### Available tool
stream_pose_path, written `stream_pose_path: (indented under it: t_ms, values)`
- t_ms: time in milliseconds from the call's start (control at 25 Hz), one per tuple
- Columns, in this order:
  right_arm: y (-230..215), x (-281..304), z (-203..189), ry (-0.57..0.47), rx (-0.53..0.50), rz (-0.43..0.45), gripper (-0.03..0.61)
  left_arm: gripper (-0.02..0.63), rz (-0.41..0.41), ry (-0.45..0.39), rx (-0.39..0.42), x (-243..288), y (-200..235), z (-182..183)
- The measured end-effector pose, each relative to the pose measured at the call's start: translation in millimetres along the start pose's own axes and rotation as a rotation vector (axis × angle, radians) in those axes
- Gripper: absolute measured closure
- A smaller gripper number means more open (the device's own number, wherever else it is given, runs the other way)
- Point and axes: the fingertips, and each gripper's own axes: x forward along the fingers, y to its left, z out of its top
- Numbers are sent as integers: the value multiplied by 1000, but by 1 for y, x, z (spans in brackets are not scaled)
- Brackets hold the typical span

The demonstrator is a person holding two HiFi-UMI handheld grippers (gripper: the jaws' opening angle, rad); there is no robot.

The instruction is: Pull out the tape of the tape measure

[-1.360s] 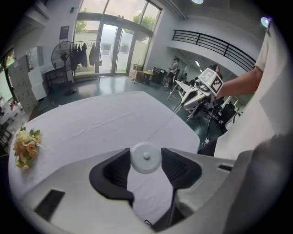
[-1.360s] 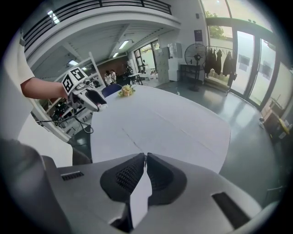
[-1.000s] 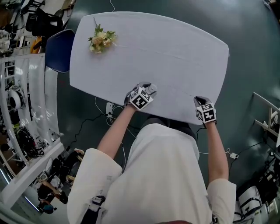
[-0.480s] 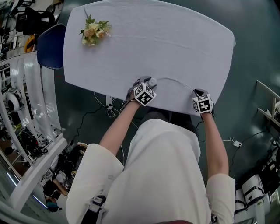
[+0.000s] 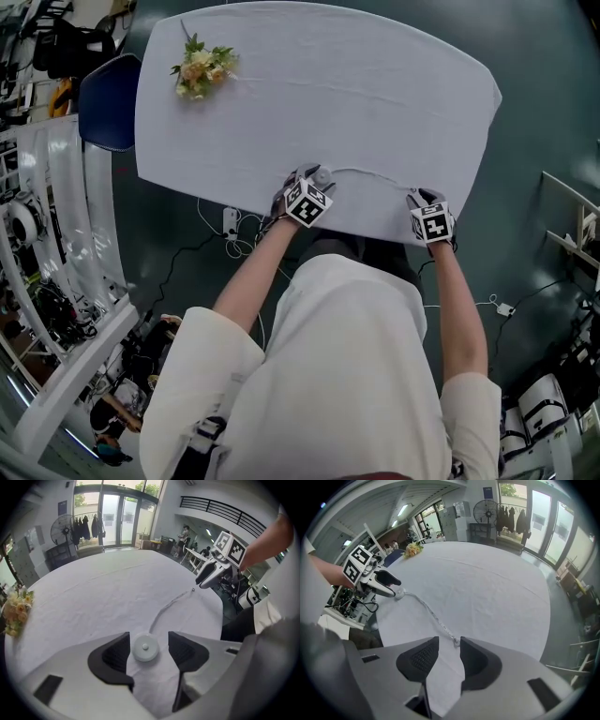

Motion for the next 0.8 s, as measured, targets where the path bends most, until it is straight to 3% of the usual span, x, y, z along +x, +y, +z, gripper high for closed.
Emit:
stream_pose_path:
  t_ms: [560,800]
  values:
    - [26,-84,36,-217,-61,-34,431,394,30,-176,-20,-69,-20,41]
    - [26,-134,49,-328,-71,-54,459,420,111,-278,-19,-116,-34,71]
